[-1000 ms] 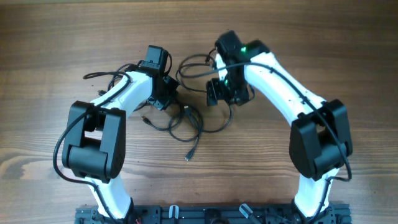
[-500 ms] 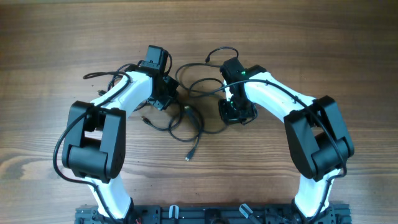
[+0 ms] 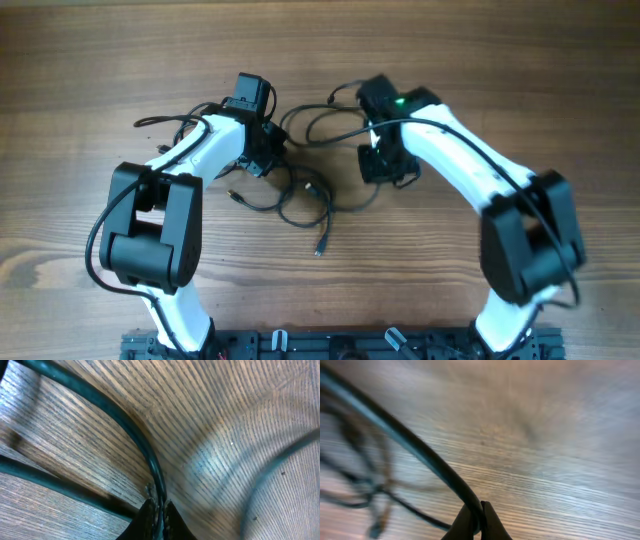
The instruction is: Untangle cables
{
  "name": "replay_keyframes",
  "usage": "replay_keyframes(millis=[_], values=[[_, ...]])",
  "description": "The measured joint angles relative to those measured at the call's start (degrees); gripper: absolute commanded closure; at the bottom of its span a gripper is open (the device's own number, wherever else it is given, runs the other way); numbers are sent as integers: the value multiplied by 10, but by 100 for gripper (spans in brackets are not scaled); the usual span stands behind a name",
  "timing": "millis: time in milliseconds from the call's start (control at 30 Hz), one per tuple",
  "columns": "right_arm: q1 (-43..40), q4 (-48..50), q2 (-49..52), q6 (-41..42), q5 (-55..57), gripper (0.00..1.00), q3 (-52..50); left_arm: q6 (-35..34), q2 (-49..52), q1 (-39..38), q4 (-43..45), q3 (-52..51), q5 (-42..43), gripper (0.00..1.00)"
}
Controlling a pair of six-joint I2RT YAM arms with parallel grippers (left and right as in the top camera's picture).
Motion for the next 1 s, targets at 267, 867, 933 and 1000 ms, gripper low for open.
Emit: replay_keyframes(millis=[267,867,933,1000], values=[[0,23,-156,-9,30,96,20,0,0,0,0,0,0,89],[0,43,-180,-13,211,96,20,0,0,0,0,0,0,88],[0,42,-180,-13,234,96,20,0,0,0,0,0,0,88],[0,42,-180,-14,244,96,20,0,0,0,0,0,0,88]])
